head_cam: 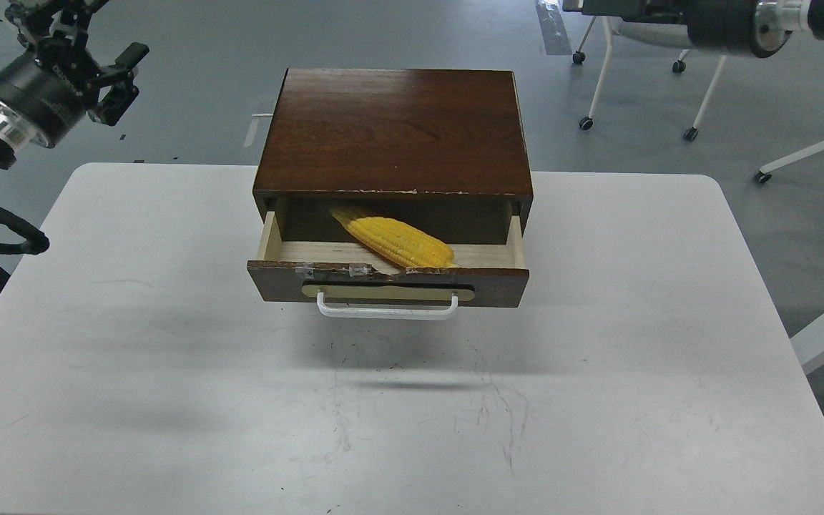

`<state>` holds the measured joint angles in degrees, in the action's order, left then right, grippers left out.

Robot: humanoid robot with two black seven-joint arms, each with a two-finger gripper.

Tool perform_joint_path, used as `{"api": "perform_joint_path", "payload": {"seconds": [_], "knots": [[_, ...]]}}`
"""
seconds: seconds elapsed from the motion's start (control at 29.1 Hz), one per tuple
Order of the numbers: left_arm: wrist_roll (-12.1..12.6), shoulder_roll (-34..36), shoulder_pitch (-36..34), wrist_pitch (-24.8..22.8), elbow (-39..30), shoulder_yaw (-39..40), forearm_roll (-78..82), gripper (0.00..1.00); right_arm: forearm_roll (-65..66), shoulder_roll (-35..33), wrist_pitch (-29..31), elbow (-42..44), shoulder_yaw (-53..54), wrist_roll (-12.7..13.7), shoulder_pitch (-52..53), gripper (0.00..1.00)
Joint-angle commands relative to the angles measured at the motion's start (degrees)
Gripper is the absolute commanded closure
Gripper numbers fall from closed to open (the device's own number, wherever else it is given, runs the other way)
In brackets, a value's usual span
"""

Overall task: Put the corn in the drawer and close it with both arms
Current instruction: 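Withdraw the right gripper up and away from the drawer, then move the left gripper to the front of the drawer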

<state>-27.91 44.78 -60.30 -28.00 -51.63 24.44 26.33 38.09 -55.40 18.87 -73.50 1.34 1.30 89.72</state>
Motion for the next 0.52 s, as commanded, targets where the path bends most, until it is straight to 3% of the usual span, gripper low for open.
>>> {"api": "perform_joint_path", "payload": {"seconds": [0.0, 0.17, 0.34, 0.45, 0.48], "knots": [[-0.09, 0.48, -2.36, 0.0, -7.86, 0.08, 10.13, 1.0, -13.28, -4.18, -2.69, 0.46, 0.33, -0.33, -4.63, 0.04], [-0.09, 1.1, -3.68, 0.0, -23.4, -0.01, 30.48, 1.0, -38.29, -6.91, -4.28, 3.97, 0.77, -4.2, -9.55, 0.01], [-0.09, 0.48, -3.5, 0.0, -31.16, -0.44, 49.06, 1.0, -53.46, -6.91, -4.28, 7.49, 0.68, -4.47, -12.81, 0.0], [-0.09, 0.13, -3.07, 0.0, -34.76, -0.8, 55.31, 1.0, -61.62, -6.82, -3.84, 8.99, 0.68, -5.69, -15.62, 0.0], [-0.09, -0.48, -2.98, 0.0, -36.94, -1.06, 57.41, 1.0, -67.39, -6.74, -2.79, 9.69, 0.68, -7.26, -17.89, 0.0]]}}
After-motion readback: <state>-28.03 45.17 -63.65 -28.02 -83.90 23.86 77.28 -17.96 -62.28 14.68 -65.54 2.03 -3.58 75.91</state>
